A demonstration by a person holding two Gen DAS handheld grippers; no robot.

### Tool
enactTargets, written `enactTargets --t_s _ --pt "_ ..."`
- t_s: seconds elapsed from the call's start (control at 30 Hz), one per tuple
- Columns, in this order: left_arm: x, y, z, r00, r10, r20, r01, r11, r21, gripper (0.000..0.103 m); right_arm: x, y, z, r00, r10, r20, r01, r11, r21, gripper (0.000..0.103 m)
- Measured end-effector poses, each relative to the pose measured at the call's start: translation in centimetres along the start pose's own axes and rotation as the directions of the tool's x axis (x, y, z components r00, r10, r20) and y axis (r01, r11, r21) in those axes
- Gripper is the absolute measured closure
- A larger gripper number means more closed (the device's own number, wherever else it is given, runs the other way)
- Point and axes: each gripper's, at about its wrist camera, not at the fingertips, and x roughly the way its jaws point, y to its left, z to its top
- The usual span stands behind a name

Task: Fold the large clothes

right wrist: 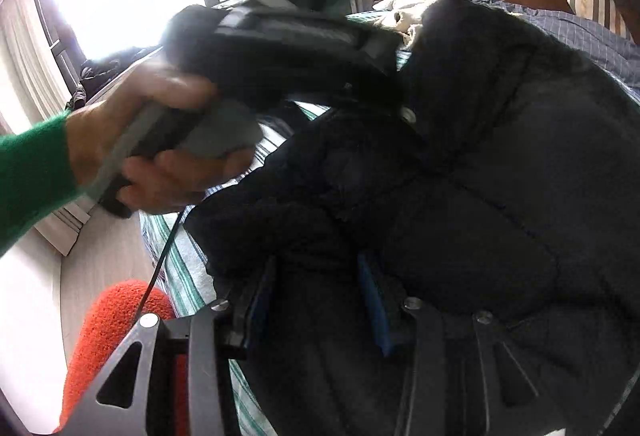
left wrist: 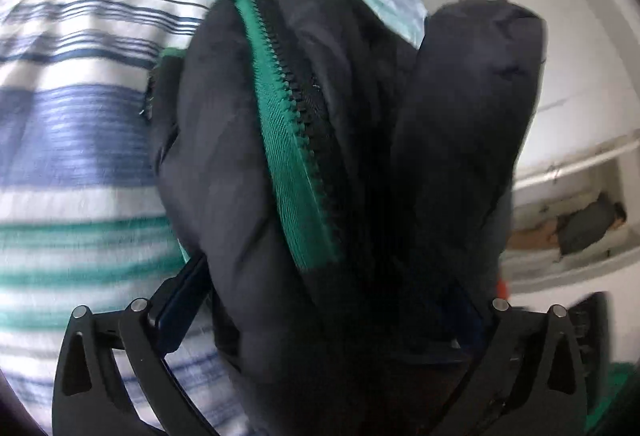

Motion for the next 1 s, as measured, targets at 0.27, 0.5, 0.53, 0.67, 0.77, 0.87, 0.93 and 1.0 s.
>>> enactTargets --t_s 0.27,0.5,0.53,0.67,0.77,0.87,0.93,1.0 --pt "-0.6 1.3 -1.6 0.998 -0.047 0.046 0.047 0.999 -0.005 0.001 -13.1 -11.3 -8.1 0.98 -0.029 0.197 -0.052 0.918 0.393 0.016" --pt "-1.4 2.4 -3.5 0.994 -0.046 0.098 0.046 0.999 -0.005 0.001 -12.0 -19.3 -15.7 0.939 0.073 0.335 -0.302 0.641 0.706 0.015" --pt "-1.3 2.3 -3.7 0.994 -0.046 0.101 0.047 0.999 -0.008 0.001 -11.3 -19.7 -15.3 0.929 0.105 0.356 -0.339 0.629 0.699 0.015" --pt "-0.9 2.4 -4.2 0.993 -0.048 0.109 0.051 0.999 -0.019 0.0 -5.0 -20.9 -12.5 0.919 0.241 0.313 -0.395 0.608 0.689 0.014" --pt "-0.2 2.8 -4.6 0.982 -0.042 0.184 0.056 0.996 -0.068 0.0 -2.6 -21.5 -10.6 0.913 0.247 0.323 -0.406 0.611 0.68 0.014" --pt "-0.7 1.1 -5.5 0.966 0.005 0.258 0.013 0.998 -0.069 0.018 -4.0 -20.7 -9.0 0.939 0.185 0.292 -0.335 0.693 0.639 0.025" --pt "-1.6 0.2 -6.9 0.954 -0.008 0.299 0.026 0.998 -0.056 0.033 -5.8 -18.8 -8.0 0.951 0.157 0.268 -0.286 0.78 0.557 0.029" --pt "-2.4 -0.8 -8.5 0.944 -0.019 0.329 0.039 0.998 -0.056 0.041 -7.5 -17.1 -7.2 0.95 0.147 0.275 -0.269 0.83 0.488 0.029"
